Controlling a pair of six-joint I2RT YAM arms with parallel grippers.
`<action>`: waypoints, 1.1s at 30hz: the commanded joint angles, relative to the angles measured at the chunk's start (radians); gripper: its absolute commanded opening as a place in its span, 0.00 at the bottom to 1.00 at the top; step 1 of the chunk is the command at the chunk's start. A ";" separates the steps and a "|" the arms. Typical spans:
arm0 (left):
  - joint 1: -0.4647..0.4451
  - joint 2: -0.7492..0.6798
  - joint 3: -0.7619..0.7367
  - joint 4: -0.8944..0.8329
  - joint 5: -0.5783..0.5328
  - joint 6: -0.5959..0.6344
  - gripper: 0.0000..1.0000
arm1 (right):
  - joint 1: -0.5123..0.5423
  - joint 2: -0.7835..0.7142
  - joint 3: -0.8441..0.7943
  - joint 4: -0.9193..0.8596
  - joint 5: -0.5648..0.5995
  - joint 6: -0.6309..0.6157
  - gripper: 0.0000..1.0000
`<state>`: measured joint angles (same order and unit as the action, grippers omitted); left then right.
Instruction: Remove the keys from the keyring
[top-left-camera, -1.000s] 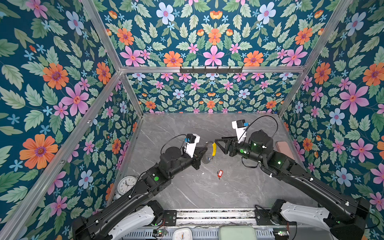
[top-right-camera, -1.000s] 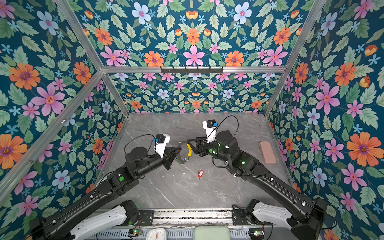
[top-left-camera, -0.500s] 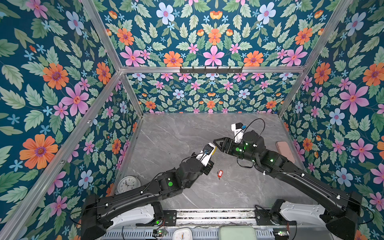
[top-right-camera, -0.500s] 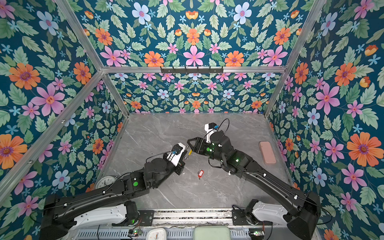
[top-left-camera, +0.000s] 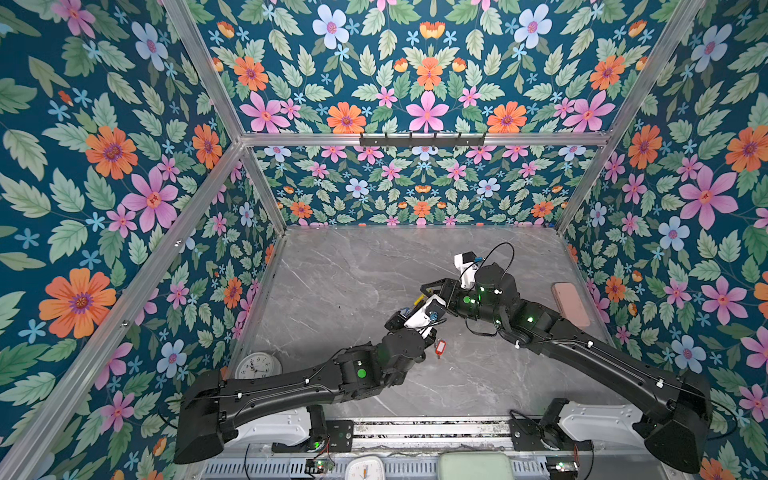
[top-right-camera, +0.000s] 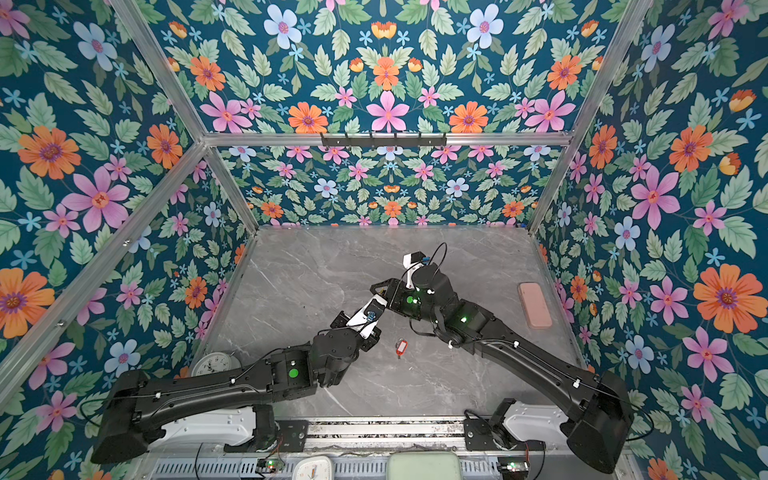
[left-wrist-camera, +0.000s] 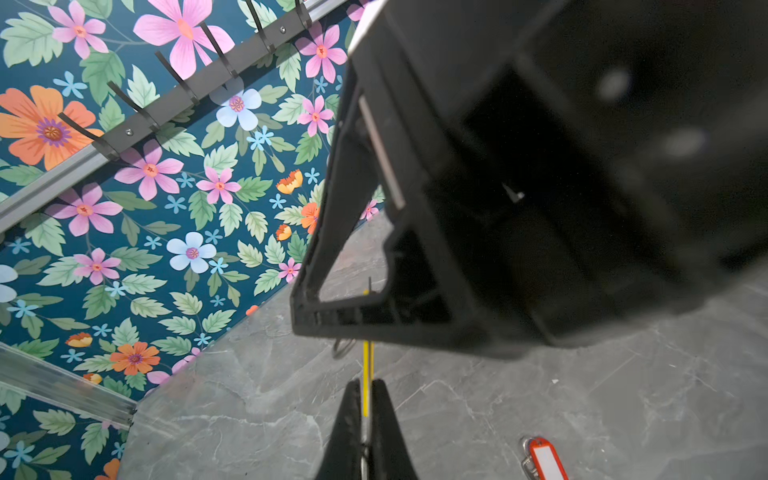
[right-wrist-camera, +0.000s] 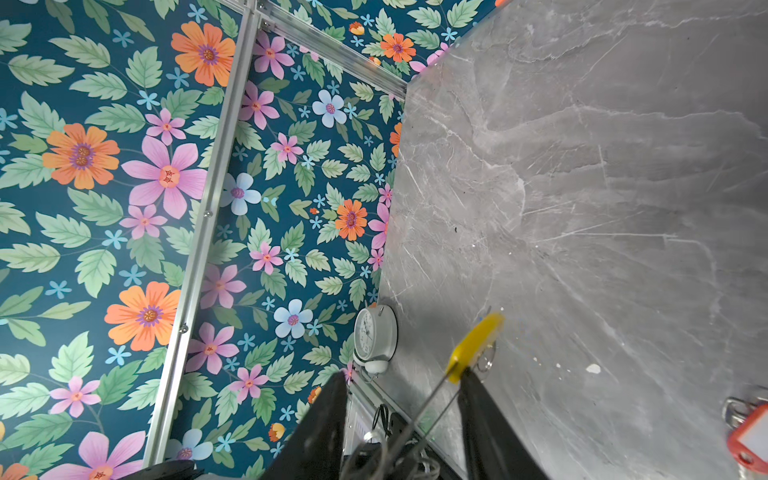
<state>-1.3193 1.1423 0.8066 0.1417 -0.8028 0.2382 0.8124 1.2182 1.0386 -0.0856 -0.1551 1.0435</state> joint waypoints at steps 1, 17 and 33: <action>-0.011 0.027 0.015 0.069 -0.034 0.051 0.00 | 0.002 -0.013 0.003 0.027 -0.025 0.003 0.50; -0.011 0.071 0.025 0.091 -0.070 0.090 0.00 | 0.002 -0.055 -0.040 0.064 -0.037 0.061 0.41; -0.024 -0.078 0.041 0.015 0.137 -0.080 0.32 | -0.062 -0.091 -0.069 0.047 -0.028 -0.029 0.00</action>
<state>-1.3418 1.1046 0.8436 0.1551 -0.7216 0.2295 0.7692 1.1385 0.9703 -0.0242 -0.2020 1.0695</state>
